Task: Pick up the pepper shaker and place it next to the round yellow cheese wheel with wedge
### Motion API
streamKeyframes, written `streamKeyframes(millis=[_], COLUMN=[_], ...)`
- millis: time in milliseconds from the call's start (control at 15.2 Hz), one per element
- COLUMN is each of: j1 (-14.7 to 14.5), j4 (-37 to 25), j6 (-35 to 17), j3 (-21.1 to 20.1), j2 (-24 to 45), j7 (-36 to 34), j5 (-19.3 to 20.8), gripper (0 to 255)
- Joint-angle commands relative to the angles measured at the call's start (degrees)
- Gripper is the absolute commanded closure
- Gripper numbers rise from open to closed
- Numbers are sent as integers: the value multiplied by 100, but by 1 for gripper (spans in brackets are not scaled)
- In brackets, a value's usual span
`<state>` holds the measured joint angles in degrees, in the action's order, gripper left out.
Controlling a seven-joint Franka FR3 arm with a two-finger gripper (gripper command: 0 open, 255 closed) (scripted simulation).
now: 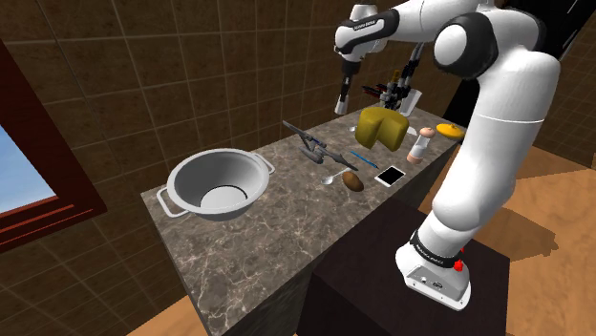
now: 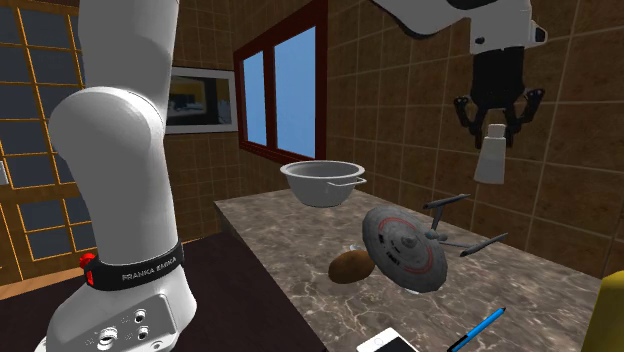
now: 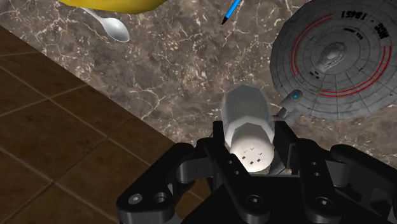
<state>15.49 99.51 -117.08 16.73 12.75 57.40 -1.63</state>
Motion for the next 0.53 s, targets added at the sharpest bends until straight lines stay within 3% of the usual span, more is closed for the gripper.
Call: streamKeyframes(millis=[0, 396, 462], j1=[182, 795, 795], j4=[-356, -1655, -1593], j6=[78, 492, 420], j3=[65, 169, 163], j2=[286, 1207, 1217], j7=[284, 992, 994], j5=[-131, -510, -513], gripper=[255, 255, 255])
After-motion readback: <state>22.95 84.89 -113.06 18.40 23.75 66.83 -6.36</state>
